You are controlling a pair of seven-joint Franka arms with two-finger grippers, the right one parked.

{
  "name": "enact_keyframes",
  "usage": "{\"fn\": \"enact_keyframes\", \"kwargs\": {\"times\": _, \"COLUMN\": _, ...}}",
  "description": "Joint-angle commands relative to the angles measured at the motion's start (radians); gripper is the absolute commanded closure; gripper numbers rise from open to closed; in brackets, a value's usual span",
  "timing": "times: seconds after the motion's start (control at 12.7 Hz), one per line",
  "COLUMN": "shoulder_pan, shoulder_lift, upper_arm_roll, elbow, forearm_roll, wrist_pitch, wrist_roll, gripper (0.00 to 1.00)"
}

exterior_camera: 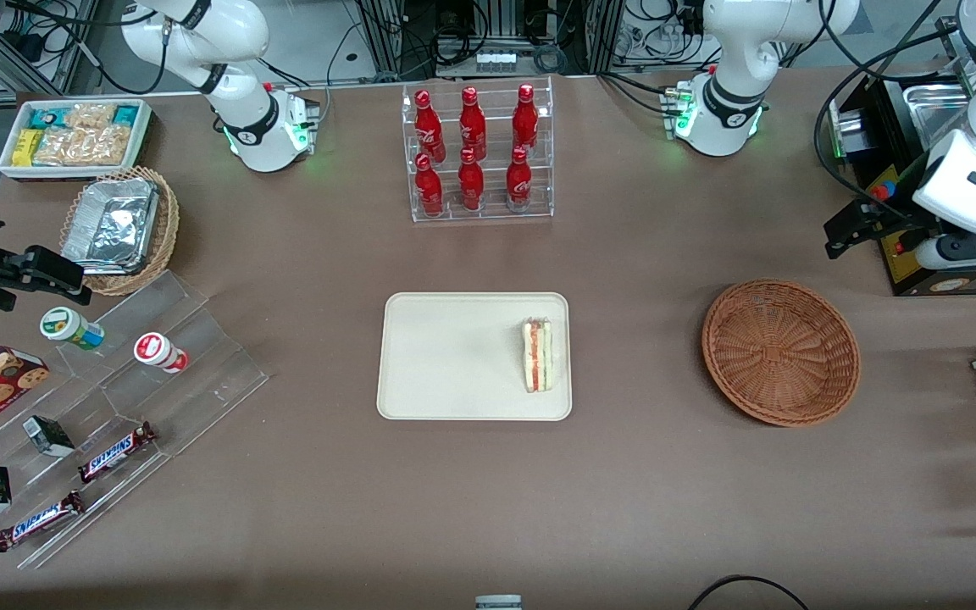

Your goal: Place sandwich from basket to tray

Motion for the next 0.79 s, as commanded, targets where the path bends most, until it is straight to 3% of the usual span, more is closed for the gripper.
{"fn": "enact_keyframes", "kwargs": {"times": 0.0, "shoulder_pan": -0.006, "shoulder_lift": -0.007, "upper_arm_roll": -0.007, "elbow": 0.014, "forearm_roll": 0.060, "wrist_pitch": -0.041, "wrist_roll": 0.036, "gripper": 0.00}}
{"fn": "enact_keyframes", "kwargs": {"times": 0.32, "shoulder_pan": -0.014, "shoulder_lift": -0.003, "upper_arm_roll": -0.008, "elbow": 0.031, "forearm_roll": 0.044, "wrist_pitch": -0.086, "wrist_roll": 0.061, "gripper": 0.00}}
{"fn": "enact_keyframes", "kwargs": {"times": 0.47, "shoulder_pan": -0.003, "shoulder_lift": -0.003, "upper_arm_roll": -0.005, "elbow": 0.033, "forearm_roll": -0.031, "wrist_pitch": -0.087, "wrist_roll": 0.067, "gripper": 0.00}}
{"fn": "enact_keyframes", "kwargs": {"times": 0.71, "shoulder_pan": -0.006, "shoulder_lift": -0.004, "upper_arm_roll": -0.005, "elbow": 0.048, "forearm_roll": -0.021, "wrist_pitch": -0.119, "wrist_roll": 0.064, "gripper": 0.00}}
